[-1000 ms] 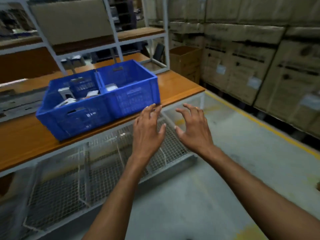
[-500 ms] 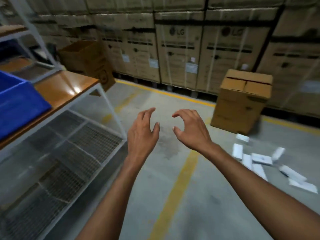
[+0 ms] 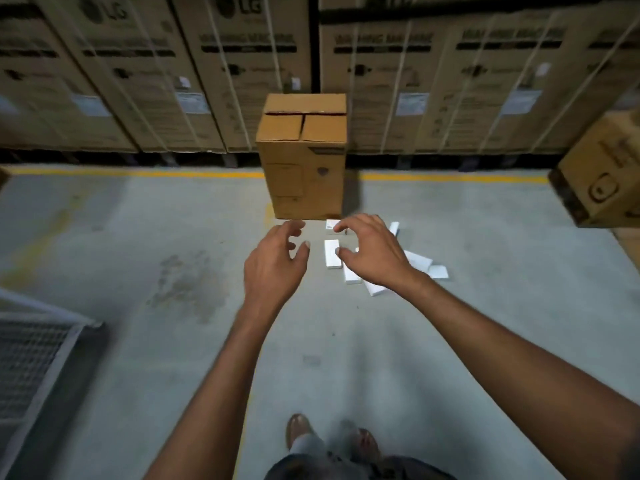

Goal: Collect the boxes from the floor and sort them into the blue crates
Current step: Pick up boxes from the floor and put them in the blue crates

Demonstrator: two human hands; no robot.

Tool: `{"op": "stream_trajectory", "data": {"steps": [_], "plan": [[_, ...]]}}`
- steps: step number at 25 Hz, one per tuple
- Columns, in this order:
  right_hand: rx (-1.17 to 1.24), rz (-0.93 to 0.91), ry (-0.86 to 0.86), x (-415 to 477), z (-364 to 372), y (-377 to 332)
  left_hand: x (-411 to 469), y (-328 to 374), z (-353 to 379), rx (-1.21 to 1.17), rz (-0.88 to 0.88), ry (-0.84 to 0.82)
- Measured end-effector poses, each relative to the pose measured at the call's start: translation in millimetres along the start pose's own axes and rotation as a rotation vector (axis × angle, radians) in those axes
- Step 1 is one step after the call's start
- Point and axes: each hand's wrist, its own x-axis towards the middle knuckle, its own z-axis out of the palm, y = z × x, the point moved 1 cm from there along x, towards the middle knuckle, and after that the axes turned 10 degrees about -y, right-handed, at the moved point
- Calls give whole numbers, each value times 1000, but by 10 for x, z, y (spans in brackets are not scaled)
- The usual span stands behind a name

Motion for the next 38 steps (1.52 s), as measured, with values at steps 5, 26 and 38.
{"op": "stream_trajectory", "data": {"steps": [5,26,38], "plan": [[84,198,89,418,-343,921,831,175,566,-14,13,-101],[81,315,-220,3305,1468,4787,4142,-1532,4516,35,-292,-458],[-149,-14,-486,4585,4412,6925,5852,-3821,7502,306,-128,-554]]}}
